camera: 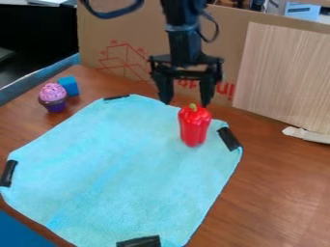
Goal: Put the red thing outside of the cloth to the top right
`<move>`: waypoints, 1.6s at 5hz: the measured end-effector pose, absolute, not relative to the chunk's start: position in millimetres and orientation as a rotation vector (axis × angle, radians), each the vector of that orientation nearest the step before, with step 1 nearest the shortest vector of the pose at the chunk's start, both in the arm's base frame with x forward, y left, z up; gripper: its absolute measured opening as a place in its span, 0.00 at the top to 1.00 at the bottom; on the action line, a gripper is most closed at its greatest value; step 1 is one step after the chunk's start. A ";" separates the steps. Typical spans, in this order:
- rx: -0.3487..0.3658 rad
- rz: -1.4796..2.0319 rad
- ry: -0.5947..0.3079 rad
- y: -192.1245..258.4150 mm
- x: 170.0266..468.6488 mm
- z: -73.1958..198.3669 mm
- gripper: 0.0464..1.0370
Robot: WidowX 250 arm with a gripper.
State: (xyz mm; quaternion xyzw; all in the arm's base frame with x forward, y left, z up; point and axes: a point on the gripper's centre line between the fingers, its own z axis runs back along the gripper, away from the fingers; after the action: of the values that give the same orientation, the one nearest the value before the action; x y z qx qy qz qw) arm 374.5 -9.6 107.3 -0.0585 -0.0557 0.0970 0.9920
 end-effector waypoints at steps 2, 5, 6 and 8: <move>-0.074 0.237 -0.094 -10.4 383.2 85.9 0.07; -0.057 0.269 -0.097 -13.3 394.0 83.5 0.85; -0.057 0.289 -0.103 -15.8 393.0 84.0 0.95; -0.058 0.252 -0.113 -70.1 390.1 99.8 0.95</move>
State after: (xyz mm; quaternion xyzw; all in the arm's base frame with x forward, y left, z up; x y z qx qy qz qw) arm 390.1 -70.1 99.8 -0.0289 -0.0562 0.1255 0.9901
